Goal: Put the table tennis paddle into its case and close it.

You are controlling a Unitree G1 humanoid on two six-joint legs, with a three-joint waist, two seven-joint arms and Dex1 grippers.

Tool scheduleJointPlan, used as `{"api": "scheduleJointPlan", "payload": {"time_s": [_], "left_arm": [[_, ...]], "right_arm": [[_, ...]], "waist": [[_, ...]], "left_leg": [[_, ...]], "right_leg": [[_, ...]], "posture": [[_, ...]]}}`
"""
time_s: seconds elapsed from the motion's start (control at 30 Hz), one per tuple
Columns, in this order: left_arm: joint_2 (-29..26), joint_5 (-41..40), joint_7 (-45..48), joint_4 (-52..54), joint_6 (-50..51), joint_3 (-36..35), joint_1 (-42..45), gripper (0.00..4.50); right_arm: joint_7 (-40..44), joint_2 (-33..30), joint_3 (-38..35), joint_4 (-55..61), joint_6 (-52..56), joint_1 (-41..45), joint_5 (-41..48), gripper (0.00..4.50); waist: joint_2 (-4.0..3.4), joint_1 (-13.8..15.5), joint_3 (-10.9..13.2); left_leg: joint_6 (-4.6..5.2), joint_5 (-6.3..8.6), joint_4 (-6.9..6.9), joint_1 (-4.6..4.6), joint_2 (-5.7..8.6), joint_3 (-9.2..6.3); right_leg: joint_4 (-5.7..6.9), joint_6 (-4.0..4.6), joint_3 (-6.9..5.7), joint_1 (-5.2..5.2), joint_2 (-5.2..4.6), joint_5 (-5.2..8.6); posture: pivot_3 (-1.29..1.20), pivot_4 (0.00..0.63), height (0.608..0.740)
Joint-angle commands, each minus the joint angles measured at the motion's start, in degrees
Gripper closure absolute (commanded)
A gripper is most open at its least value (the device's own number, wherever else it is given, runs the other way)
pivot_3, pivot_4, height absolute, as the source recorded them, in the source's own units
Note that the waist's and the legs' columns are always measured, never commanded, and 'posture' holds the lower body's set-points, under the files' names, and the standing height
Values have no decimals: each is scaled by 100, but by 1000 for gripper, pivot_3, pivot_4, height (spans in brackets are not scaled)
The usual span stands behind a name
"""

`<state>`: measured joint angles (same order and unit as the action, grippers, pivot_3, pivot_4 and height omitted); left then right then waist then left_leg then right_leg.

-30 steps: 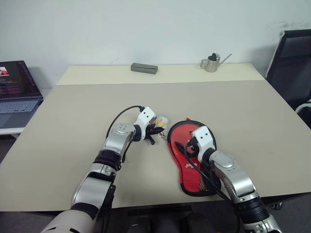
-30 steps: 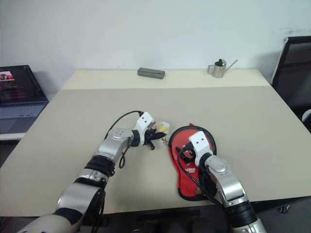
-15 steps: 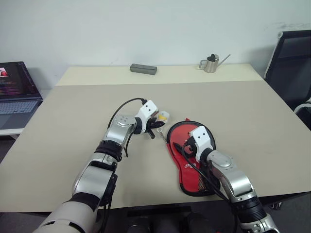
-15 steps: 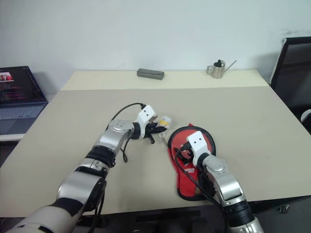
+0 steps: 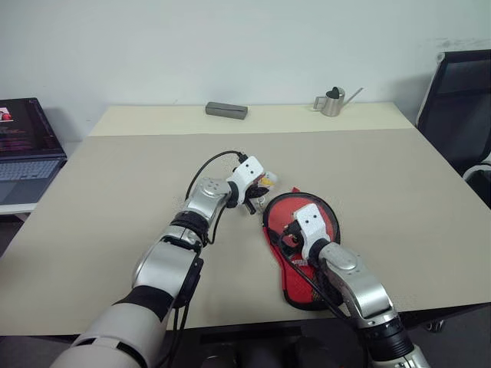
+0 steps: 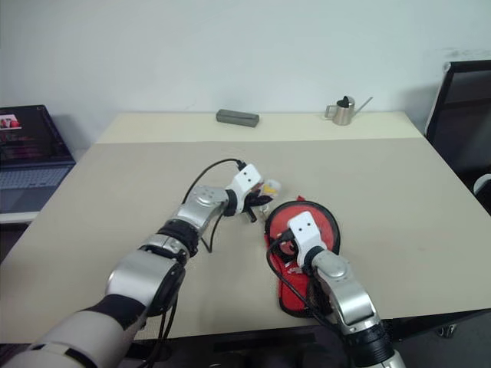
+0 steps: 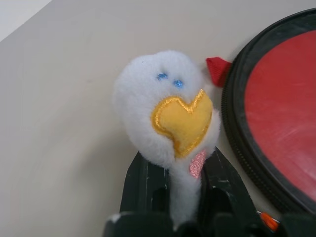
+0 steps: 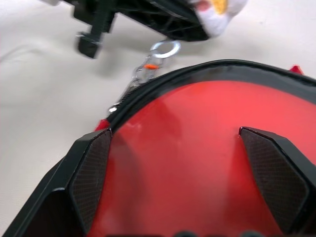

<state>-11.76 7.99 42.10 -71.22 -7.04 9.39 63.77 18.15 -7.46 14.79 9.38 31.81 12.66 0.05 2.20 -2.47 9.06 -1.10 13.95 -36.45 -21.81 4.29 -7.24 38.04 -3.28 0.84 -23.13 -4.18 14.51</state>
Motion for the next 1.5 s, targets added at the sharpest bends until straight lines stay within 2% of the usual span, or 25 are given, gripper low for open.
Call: {"api": "scheduleJointPlan", "payload": {"time_s": [0.03,1.0,1.4,1.5], "left_arm": [[-4,62,-210,-103,-209,-91,370,4247],[780,864,-1608,-713,-233,-64,1301,4247],[1082,1049,-1892,-755,-81,-91,1333,4247],[1168,1006,-1685,-752,-49,-144,1299,4247]], "right_arm": [[32,26,306,-317,429,-337,-37,0],[-406,208,443,521,903,-1030,-151,0],[-519,148,561,897,1115,-1311,-183,0],[-537,162,536,838,1098,-1278,-182,0]], "waist": [[0,1,0],[1,52,-1],[4,86,-3],[4,87,-3]], "left_leg": [[0,0,0,0,0,-1],[-2,2,1,-7,2,-4],[-5,4,2,-13,5,-9],[-6,4,2,-11,6,-10]], "right_leg": [[0,-3,-1,0,0,2],[-7,-28,-5,0,-1,17],[-15,-35,-10,2,-4,21],[-14,-35,-13,5,-5,22]], "posture": [[0,150,740],[0,150,740],[0,150,740],[0,150,740]]}}
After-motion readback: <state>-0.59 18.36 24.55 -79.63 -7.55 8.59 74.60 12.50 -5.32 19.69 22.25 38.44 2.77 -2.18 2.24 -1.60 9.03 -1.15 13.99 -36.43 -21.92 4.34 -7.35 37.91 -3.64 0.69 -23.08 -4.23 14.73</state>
